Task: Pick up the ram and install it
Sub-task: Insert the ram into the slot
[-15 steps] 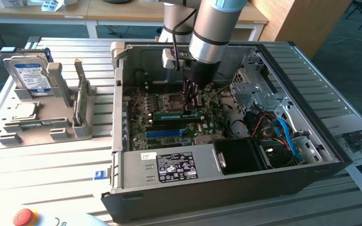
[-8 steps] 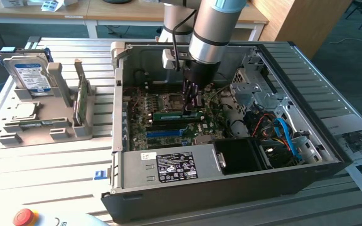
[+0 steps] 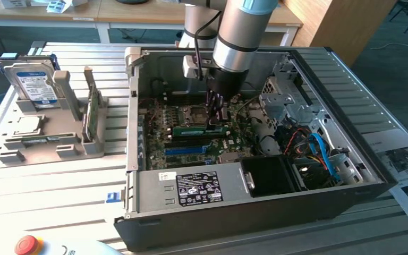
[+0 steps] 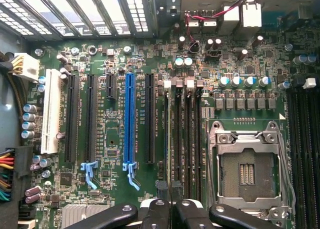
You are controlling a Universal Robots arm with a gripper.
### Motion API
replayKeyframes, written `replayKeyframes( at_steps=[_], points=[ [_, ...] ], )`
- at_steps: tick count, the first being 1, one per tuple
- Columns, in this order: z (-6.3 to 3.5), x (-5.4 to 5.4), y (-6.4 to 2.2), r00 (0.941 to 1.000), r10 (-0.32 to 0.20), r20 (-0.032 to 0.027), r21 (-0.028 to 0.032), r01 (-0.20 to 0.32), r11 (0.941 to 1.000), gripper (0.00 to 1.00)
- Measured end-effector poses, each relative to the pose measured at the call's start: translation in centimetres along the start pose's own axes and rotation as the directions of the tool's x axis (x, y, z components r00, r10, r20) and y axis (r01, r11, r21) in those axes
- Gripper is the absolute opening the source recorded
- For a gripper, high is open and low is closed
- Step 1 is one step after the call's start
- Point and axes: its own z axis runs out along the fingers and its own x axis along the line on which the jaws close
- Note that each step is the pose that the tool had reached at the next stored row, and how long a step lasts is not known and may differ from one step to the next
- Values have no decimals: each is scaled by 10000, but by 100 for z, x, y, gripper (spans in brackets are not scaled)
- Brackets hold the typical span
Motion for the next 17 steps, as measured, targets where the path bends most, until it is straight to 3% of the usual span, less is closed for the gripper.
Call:
replayKeyframes(
  at_steps=[12,17],
  points=[
    [0,0,-4,10000,-80,-11,6,80,10000,11],
    [13,-1,-5,10000,-76,-9,56,76,10000,11]
  ],
)
